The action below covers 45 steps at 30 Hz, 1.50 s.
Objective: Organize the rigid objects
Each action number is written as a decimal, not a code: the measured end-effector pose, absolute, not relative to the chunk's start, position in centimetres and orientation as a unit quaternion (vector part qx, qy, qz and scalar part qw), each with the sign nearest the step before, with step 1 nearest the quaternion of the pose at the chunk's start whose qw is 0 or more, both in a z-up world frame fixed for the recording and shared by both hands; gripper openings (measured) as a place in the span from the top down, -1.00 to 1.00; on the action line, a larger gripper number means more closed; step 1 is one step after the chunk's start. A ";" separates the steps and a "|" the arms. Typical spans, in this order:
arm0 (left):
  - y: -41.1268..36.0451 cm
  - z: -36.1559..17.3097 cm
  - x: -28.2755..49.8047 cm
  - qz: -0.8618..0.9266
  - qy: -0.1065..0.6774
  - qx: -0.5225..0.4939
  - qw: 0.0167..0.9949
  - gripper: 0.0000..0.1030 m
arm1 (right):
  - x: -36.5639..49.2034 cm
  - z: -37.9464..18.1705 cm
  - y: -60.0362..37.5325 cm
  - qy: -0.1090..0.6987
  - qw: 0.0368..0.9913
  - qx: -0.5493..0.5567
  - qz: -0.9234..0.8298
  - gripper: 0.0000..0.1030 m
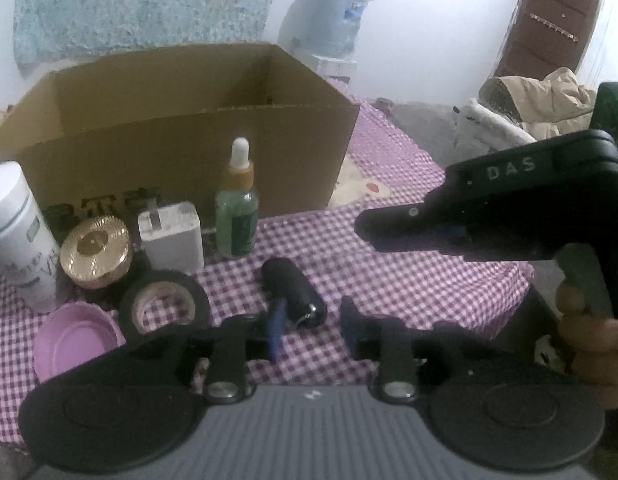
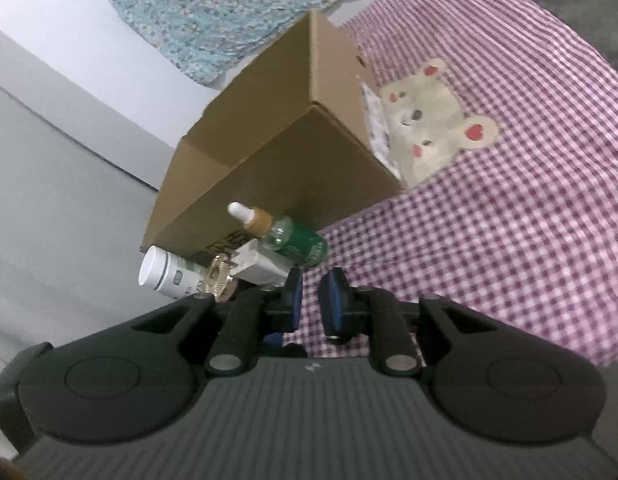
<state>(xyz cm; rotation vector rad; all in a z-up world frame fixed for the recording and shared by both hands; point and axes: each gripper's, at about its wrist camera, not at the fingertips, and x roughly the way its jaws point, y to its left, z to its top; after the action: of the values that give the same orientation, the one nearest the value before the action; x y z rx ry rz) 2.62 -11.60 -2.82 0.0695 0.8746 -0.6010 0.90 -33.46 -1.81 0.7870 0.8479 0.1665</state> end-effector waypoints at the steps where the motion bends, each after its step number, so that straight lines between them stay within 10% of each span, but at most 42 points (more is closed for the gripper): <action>1: -11.6 -3.0 2.8 -0.287 0.421 0.030 0.860 0.15 | 0.9 -2.1 -33.7 0.405 0.830 0.375 0.078 0.53; 21: -12.6 -6.1 6.9 -0.276 0.473 0.009 0.837 0.19 | 6.5 -8.3 -32.5 0.459 0.771 0.424 0.123 0.41; 45: -13.3 -4.4 4.8 -0.278 0.454 0.041 0.846 0.43 | 5.8 -7.0 -30.5 0.449 0.790 0.393 0.141 0.70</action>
<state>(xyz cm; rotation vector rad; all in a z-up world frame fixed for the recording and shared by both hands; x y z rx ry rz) 4.79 -13.30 -4.41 0.0875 0.9571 -0.5856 5.76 -30.51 -7.00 0.8450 0.9657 0.3039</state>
